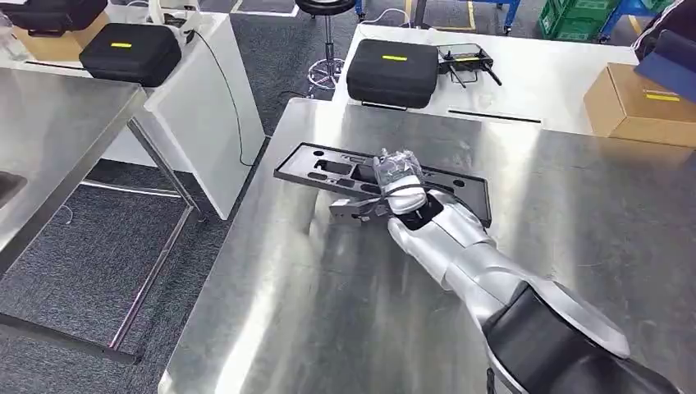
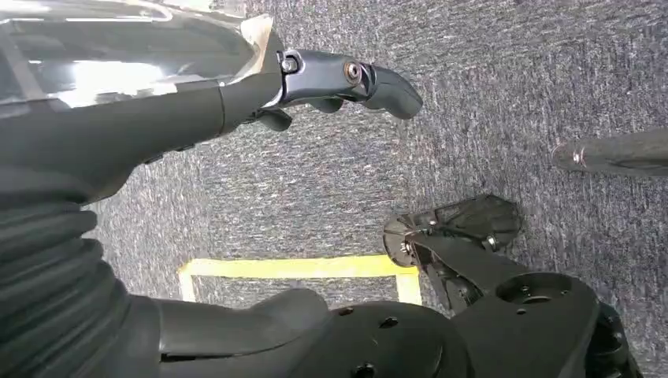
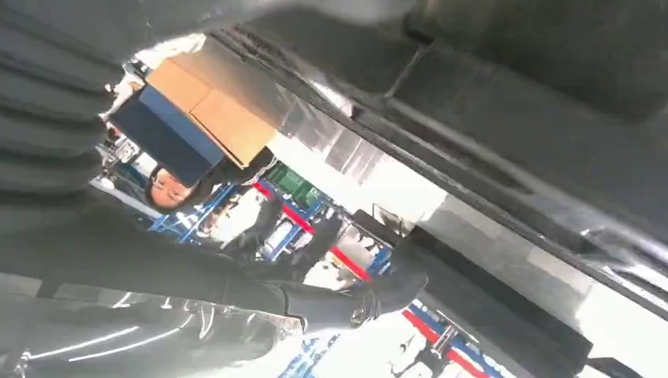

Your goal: Take the parts from the cabinet and place them on the table.

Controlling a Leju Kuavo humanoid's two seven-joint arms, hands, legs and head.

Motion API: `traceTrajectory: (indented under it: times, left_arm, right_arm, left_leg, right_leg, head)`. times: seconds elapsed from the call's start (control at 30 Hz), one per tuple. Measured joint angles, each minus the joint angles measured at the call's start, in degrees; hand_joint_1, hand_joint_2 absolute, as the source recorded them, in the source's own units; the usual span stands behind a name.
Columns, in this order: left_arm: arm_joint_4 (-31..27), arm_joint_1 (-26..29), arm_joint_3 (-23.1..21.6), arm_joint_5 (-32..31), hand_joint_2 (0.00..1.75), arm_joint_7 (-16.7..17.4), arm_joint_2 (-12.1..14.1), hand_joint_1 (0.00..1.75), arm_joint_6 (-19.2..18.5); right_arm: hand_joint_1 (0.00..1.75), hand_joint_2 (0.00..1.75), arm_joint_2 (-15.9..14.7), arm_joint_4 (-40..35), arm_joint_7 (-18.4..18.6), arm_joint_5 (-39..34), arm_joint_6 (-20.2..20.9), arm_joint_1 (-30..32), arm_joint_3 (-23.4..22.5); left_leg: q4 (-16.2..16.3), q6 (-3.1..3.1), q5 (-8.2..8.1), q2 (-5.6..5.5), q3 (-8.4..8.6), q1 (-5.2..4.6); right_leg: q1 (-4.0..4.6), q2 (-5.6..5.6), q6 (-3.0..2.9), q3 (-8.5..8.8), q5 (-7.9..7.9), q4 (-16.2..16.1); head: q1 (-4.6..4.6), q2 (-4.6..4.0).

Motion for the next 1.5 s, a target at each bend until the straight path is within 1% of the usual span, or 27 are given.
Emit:
traceTrajectory:
  times: [0.27,0.4,0.5,0.57,0.67,0.73,0.83,0.97,1.0,1.1,1.2,1.27,1.33,1.43,1.47,1.5]
  left_arm:
    - [0.0,-0.1,0.0,0.5,0.00,0.8,0.0,0.00,0.6]
    - [0.0,-0.1,0.0,0.6,0.00,0.9,0.0,0.00,0.7]
    - [0.0,-0.1,0.0,0.8,0.00,0.9,0.0,0.00,0.7]
    - [0.0,-0.1,0.0,0.7,0.00,1.0,0.0,0.00,0.7]
    - [0.0,-0.1,0.0,0.8,0.00,1.0,0.0,0.00,0.7]
    - [0.0,0.0,0.0,0.7,0.00,1.0,0.0,0.00,0.9]
    - [0.0,0.0,0.0,0.6,0.00,1.0,0.0,0.00,1.4]
    - [0.0,0.0,-0.2,0.3,0.00,1.1,-0.6,0.00,3.7]
    - [0.0,0.0,-0.3,0.2,0.00,1.1,-0.8,0.00,4.1]
    - [0.0,0.0,-0.3,0.2,0.00,0.9,-1.1,0.00,4.3]
    - [0.0,0.0,-0.6,0.4,0.00,0.7,-1.4,0.00,4.9]
    - [0.0,0.1,-0.6,0.6,0.00,0.5,-1.4,0.00,5.1]
    - [0.0,0.1,-0.6,1.1,0.00,0.1,-1.5,0.00,5.1]
    - [0.0,0.1,-0.6,1.2,0.00,-0.2,-1.5,0.00,4.9]
    - [0.0,0.1,-0.6,1.3,0.00,-0.2,-1.4,0.00,4.9]
    - [0.0,0.1,-0.6,1.6,0.00,-0.3,-1.3,0.00,4.9]
  right_arm:
    - [0.00,0.00,1.3,0.0,-1.8,-0.3,-0.2,-0.2,-1.9]
    - [0.00,0.00,1.8,-1.1,-4.0,-3.1,-1.9,-0.2,-4.4]
    - [0.00,0.00,2.1,-4.2,-6.2,-6.4,-3.0,0.4,-6.9]
    - [0.00,0.00,2.2,-7.9,-7.2,-8.1,-3.5,1.2,-8.6]
    - [0.00,0.00,2.4,-11.7,-7.6,-8.8,-3.5,1.6,-10.1]
    - [0.00,0.00,2.2,-14.7,-9.1,-10.0,-4.5,2.4,-10.7]
    - [0.00,0.00,1.9,-22.8,-11.9,-14.2,-6.5,4.9,-11.8]
    - [0.00,0.00,0.9,-35.4,-15.3,-21.8,-10.2,9.0,-13.6]
    - [0.00,0.00,0.2,-39.2,-16.6,-24.7,-11.0,10.7,-14.3]
    - [0.00,0.00,-1.1,-49.6,-21.8,-37.5,-12.7,16.3,-16.4]
    - [0.00,0.00,-3.2,-59.1,-26.5,-48.5,-12.7,22.6,-18.4]
    - [0.00,0.00,-4.5,-64.0,-28.4,-51.4,-12.5,26.3,-18.7]
    - [0.00,0.00,-5.7,-67.6,-29.5,-54.3,-11.4,29.0,-18.9]
    - [0.00,0.00,-7.0,-71.5,-30.4,-56.7,-10.3,32.2,-18.9]
    - [0.00,0.00,-7.3,-72.4,-30.6,-56.9,-10.3,32.8,-18.9]
    - [0.00,0.00,-7.6,-73.1,-30.8,-57.0,-10.3,33.3,-18.9]
  left_leg:
    - [0.0,0.00,0.00,-0.02,0.26,0.00]
    - [0.0,-0.01,-0.01,0.01,0.36,0.00]
    - [0.0,-0.01,-0.01,-0.01,0.42,0.00]
    - [0.0,-0.01,-0.01,-0.01,0.44,0.00]
    - [0.0,-0.01,-0.01,-0.05,0.47,-0.01]
    - [0.0,-0.01,-0.01,-0.04,0.49,-0.01]
    - [0.0,-0.02,-0.02,0.01,0.52,-0.03]
    - [0.0,-0.03,-0.03,-0.06,0.54,-0.02]
    - [0.0,-0.05,-0.06,-0.07,0.55,-0.02]
    - [0.0,-0.04,-0.08,-0.02,0.59,-0.03]
    - [0.0,-0.05,-0.11,-0.08,0.62,-0.03]
    - [0.0,-0.09,-0.13,0.00,0.64,-0.04]
    - [0.0,-0.09,-0.13,0.01,0.68,-0.04]
    - [0.0,-0.09,-0.13,-0.02,0.69,-0.04]
    - [0.2,-0.06,-0.29,-0.01,0.59,-0.05]
    - [0.6,0.57,-0.66,-0.08,0.54,-0.06]
  right_leg:
    - [-0.01,0.00,0.00,0.26,0.00,0.0]
    - [0.01,0.01,-0.01,0.38,-0.01,0.0]
    - [0.02,0.01,-0.01,0.46,-0.01,0.0]
    - [0.02,0.01,-0.01,0.48,-0.01,0.0]
    - [0.02,-0.01,-0.01,0.53,-0.01,0.0]
    - [0.02,0.00,-0.01,0.56,-0.01,0.0]
    - [0.01,0.01,-0.01,0.55,-0.01,0.0]
    - [0.00,-0.02,-0.02,0.59,-0.02,0.0]
    - [0.00,-0.02,-0.02,0.60,-0.02,-0.1]
    - [0.00,-0.01,-0.02,0.59,-0.02,-0.1]
    - [0.00,-0.03,-0.04,0.72,-0.03,-0.2]
    - [0.00,0.01,-0.04,0.72,-0.03,-0.2]
    - [0.00,0.01,-0.04,0.74,-0.03,-0.2]
    - [0.00,0.01,-0.04,0.77,-0.03,-0.2]
    - [-0.25,0.02,0.01,0.86,0.02,-0.3]
    - [-0.80,0.09,0.13,0.95,0.08,-0.5]
  head:
    - [0.00,0.00]
    - [0.00,0.00]
    - [-0.02,0.00]
    - [0.00,0.00]
    - [0.00,0.00]
    - [0.02,0.00]
    - [0.00,0.00]
    - [-0.02,0.00]
    - [0.04,0.00]
    - [-0.02,0.00]
    - [0.04,0.00]
    - [0.00,0.00]
    - [0.02,0.00]
    - [0.00,0.00]
    - [0.00,0.00]
    - [-0.04,0.00]
